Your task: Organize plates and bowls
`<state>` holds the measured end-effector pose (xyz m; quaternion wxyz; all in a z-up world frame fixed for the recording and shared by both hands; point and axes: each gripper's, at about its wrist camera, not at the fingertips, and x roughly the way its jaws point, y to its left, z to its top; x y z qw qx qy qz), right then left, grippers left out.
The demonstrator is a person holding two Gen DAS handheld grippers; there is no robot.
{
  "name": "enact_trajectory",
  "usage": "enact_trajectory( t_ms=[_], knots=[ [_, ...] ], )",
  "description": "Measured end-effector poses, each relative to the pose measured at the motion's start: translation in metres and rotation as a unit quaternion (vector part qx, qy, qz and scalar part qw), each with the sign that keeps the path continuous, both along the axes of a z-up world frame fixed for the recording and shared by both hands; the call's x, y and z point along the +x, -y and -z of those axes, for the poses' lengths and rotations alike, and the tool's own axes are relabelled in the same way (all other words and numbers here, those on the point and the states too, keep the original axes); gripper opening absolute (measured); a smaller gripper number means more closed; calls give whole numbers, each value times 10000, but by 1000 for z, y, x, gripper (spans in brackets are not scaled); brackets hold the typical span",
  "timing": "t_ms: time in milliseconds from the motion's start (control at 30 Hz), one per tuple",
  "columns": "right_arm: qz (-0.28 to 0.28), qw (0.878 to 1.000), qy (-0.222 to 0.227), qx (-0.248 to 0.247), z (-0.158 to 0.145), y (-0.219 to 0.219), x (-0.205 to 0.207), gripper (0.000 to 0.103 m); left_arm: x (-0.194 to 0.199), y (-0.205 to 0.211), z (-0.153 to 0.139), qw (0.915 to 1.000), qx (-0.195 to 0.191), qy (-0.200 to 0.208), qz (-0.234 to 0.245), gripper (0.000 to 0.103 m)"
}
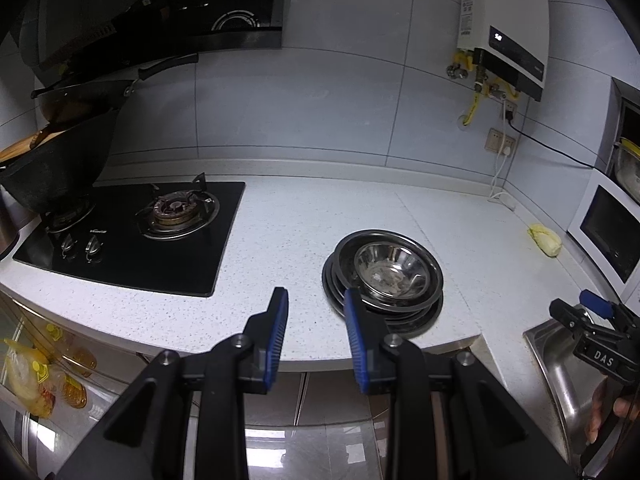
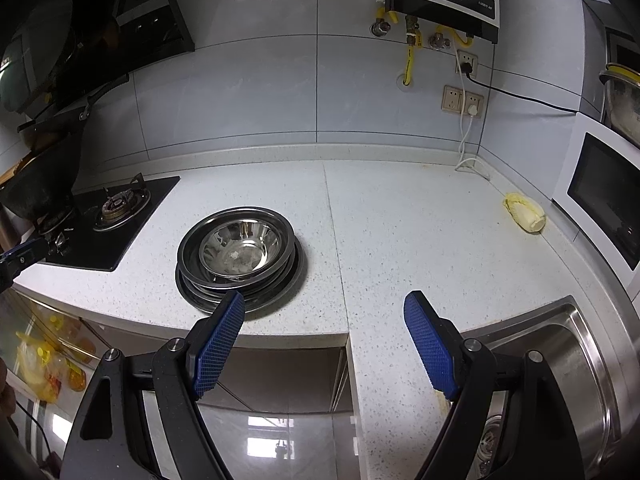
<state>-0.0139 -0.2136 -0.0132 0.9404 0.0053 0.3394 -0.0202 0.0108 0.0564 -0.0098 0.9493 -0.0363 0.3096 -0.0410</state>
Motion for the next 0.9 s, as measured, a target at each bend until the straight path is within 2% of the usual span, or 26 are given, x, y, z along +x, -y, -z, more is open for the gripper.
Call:
enact_trajectory(
  t_ms=[333, 733, 833, 867, 900],
  knots=[
    [31, 10000, -22, -12, 2, 3, 0, 78, 6, -3, -2, 9998, -19, -6, -192, 28],
    [59, 10000, -10, -67, 1, 5, -3, 78, 8, -7, -7, 9990, -402, 111, -158, 28],
    [66, 10000, 15, -71, 0, 5, -5, 78, 10, -2, -8, 9995, -272, 77, -161, 28],
    [72, 9999, 20, -74, 0, 5, -6, 78, 10, 0, -8, 9996, -209, 69, -152, 36],
    [76, 9999, 22, -72, 0, 6, -7, 78, 11, 3, -7, 9998, -166, 25, -98, 53]
  ],
)
